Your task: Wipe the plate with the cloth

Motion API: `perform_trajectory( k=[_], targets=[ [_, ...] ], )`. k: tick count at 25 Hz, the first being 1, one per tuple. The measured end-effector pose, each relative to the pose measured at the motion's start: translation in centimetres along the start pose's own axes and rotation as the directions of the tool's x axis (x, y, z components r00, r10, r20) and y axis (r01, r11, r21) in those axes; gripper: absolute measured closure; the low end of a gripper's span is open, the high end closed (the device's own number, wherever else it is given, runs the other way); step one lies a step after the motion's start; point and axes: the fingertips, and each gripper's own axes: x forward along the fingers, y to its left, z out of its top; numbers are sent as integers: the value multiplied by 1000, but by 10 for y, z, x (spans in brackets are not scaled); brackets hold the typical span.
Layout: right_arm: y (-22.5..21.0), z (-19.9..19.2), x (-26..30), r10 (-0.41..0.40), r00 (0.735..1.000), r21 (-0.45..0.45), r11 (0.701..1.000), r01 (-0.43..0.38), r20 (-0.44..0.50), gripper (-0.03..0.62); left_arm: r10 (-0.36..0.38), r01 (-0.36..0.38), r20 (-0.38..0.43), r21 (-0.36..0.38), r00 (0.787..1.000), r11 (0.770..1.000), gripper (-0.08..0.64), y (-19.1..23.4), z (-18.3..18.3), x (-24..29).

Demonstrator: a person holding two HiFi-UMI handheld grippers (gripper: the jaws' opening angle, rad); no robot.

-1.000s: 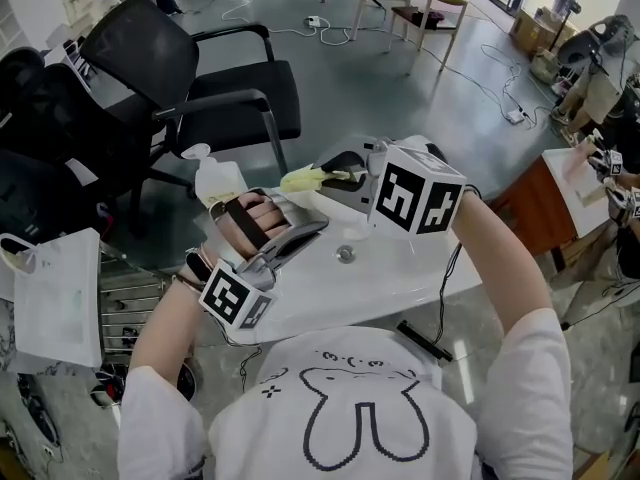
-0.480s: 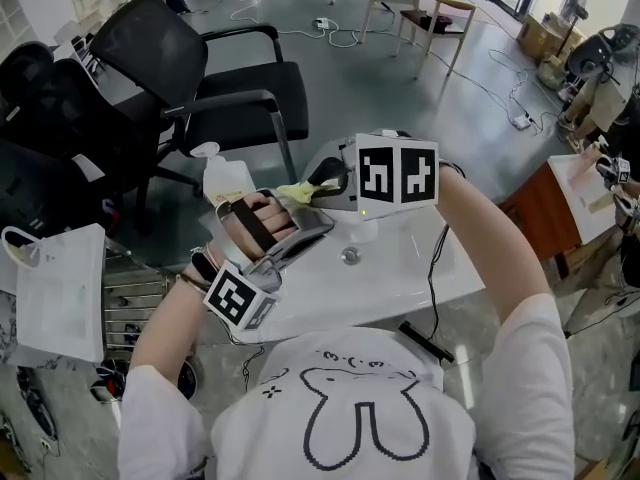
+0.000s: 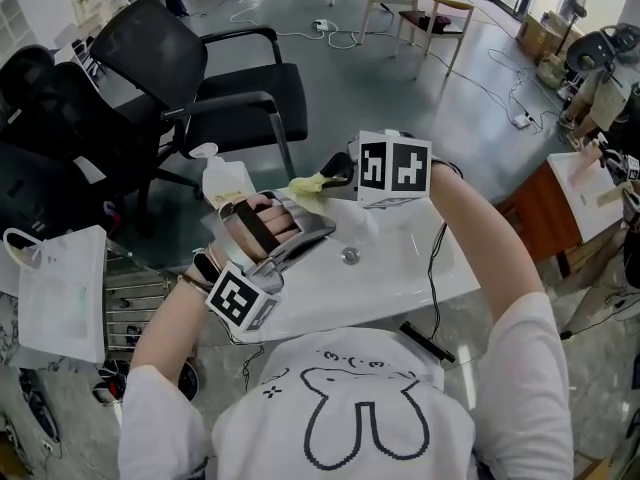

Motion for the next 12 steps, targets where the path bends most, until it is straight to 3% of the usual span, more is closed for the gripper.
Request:
perform_trajectory(
  k=[12],
  targets=[
    [13, -83, -2, -2, 997, 220, 975, 19, -77, 541, 6, -6, 6, -7, 1000, 1000, 541, -1, 1, 2]
  ],
)
